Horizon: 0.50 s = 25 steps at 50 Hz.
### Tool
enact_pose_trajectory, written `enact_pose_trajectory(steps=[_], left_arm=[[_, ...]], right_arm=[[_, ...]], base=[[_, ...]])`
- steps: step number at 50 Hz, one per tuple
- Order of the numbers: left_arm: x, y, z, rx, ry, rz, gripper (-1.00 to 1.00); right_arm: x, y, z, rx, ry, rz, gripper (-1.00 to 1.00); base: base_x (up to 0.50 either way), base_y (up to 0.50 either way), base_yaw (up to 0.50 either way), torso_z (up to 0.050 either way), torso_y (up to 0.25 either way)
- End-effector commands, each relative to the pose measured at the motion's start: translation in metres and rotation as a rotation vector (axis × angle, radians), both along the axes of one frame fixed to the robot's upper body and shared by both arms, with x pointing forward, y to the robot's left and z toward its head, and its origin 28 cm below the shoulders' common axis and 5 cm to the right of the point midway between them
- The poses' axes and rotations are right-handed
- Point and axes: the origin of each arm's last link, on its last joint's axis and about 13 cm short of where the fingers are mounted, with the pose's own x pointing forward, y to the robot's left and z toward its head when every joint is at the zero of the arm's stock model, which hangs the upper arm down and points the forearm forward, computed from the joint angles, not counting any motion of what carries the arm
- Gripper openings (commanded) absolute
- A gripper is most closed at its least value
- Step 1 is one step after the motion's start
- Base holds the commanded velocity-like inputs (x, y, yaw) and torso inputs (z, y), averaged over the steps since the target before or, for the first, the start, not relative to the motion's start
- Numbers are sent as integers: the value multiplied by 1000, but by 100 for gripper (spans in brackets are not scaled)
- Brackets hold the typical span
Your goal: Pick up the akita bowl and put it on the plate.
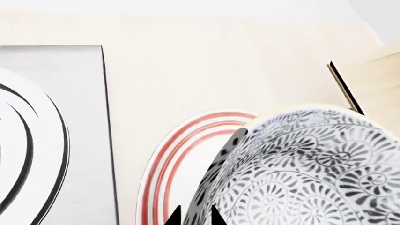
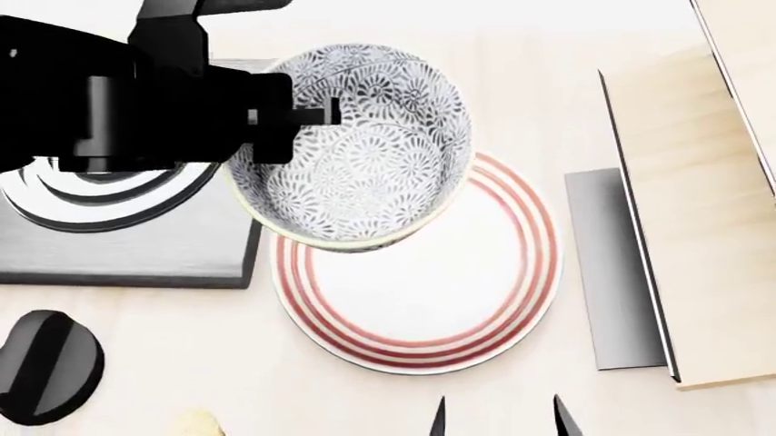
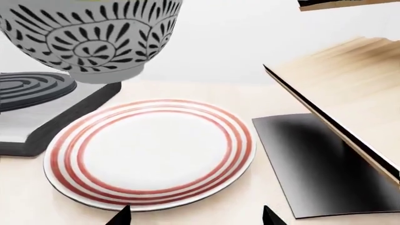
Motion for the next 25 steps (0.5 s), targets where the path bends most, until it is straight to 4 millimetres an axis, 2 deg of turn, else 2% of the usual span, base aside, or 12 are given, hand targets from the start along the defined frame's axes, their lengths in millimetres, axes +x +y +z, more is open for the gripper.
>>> enact_pose_trajectory(steps=[1,15,22,25], left_arm=[[0,-5,-2,-7,-30,-59,-100],[0,-11,-5,-68,-26,-83,-100],[3,-11,-5,-104,-51,-32,-100],[4,-13,-7,-79,-48,-23,-100]], right_arm=[[-1,0,0,1,-1,2,100],[0,1,-1,-1,2,4,100],[0,1,-2,1,6,4,100],[-1,2,-2,1,5,5,100]], base=[[0,0,0,0,-139],[0,0,0,0,-30],[0,0,0,0,0],[0,0,0,0,-155]])
